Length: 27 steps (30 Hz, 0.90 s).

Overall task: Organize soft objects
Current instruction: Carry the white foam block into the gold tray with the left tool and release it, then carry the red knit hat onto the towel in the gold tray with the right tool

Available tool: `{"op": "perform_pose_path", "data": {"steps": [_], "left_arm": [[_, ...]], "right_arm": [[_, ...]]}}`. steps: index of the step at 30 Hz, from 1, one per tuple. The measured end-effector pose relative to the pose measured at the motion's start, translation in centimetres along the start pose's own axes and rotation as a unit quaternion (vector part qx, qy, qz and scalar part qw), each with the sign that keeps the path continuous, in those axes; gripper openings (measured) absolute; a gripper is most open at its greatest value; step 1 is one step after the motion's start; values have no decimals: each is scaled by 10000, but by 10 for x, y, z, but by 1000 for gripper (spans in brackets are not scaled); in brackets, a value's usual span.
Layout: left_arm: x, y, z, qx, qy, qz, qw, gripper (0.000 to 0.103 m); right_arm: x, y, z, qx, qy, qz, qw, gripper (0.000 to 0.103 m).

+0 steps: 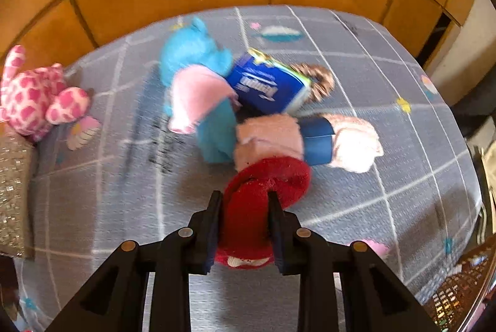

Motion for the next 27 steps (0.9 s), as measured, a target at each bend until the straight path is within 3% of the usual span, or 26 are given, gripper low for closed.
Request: {"op": "perform_pose_path", "data": {"steps": [9, 20, 27], "left_arm": [[-7, 5, -11, -93, 111, 174, 9997, 100], [-8, 3, -21, -141, 309, 180, 9993, 102], [-5, 0, -18, -47, 328, 114, 9994, 103]], "right_arm": [[10, -35, 55, 1028, -400, -530, 9925, 27], [32, -60, 153, 1705, -1141, -818, 9753, 27], [37, -84, 227, 2129, -1648, -979, 9581, 27]]}}
Point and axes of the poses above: each gripper's, at about its wrist camera, not at the fingertips, and y roughly the way its jaws point, z to its left, x to its top, the point moved 3 cm from there along y, roughly the way its jaws point
